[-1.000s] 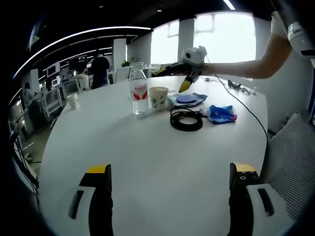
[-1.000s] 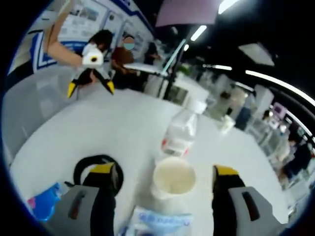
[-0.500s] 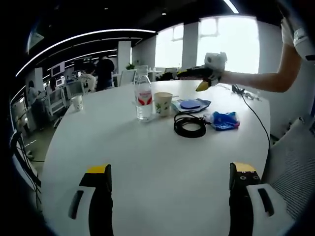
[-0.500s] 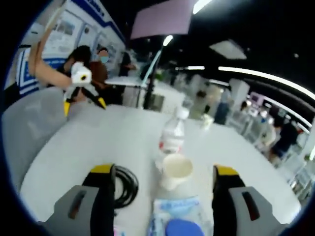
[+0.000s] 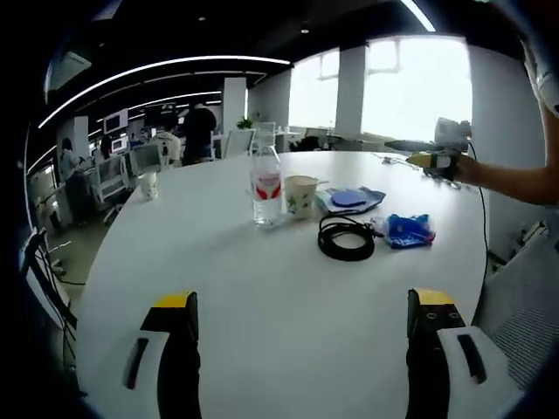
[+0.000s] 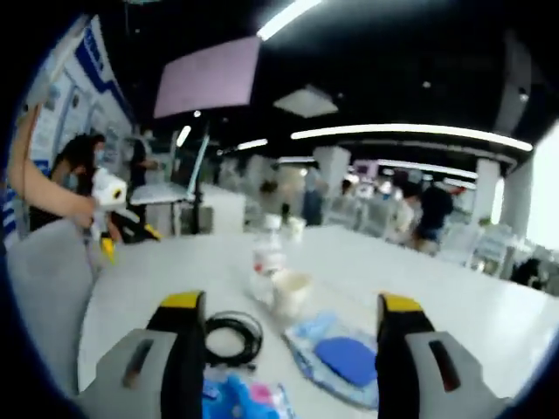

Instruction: Arrange the tabletop items into an orderly group along one side of the table until the central work area is clear of visible clutter.

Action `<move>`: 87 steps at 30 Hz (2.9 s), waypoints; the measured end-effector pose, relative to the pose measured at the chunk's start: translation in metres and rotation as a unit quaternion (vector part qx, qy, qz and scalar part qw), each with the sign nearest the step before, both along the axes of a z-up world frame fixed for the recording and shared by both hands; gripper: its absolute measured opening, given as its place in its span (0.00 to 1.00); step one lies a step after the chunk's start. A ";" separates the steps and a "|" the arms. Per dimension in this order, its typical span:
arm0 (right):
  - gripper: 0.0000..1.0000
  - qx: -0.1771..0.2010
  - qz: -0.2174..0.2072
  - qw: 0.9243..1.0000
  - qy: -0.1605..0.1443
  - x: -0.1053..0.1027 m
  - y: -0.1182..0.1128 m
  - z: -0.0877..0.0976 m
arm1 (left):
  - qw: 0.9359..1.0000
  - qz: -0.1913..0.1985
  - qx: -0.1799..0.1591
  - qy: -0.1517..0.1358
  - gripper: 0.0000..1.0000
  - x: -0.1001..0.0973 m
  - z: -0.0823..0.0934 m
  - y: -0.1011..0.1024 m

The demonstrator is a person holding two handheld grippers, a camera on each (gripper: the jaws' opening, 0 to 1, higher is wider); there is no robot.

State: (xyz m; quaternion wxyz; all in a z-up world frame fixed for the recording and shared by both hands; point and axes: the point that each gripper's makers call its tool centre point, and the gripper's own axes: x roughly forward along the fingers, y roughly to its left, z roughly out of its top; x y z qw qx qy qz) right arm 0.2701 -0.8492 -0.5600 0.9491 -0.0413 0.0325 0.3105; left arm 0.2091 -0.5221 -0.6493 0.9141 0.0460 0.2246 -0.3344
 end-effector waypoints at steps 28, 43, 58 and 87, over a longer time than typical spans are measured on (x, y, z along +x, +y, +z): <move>0.72 0.082 -0.282 0.946 0.138 -0.096 -0.061 -0.011 | 1.000 -0.021 0.006 0.019 0.99 0.031 0.066 -0.032; 0.72 0.090 -0.307 0.937 0.141 -0.115 -0.055 0.000 | 0.999 -0.044 -0.014 0.028 0.97 0.031 0.066 -0.032; 0.72 0.081 -0.313 0.935 0.146 -0.121 -0.061 0.002 | 0.997 -0.065 -0.021 0.020 0.97 0.036 0.070 -0.046; 0.63 0.069 -0.304 0.932 0.184 -0.120 -0.030 -0.020 | 0.989 -0.145 -0.027 0.019 0.90 0.014 0.066 -0.111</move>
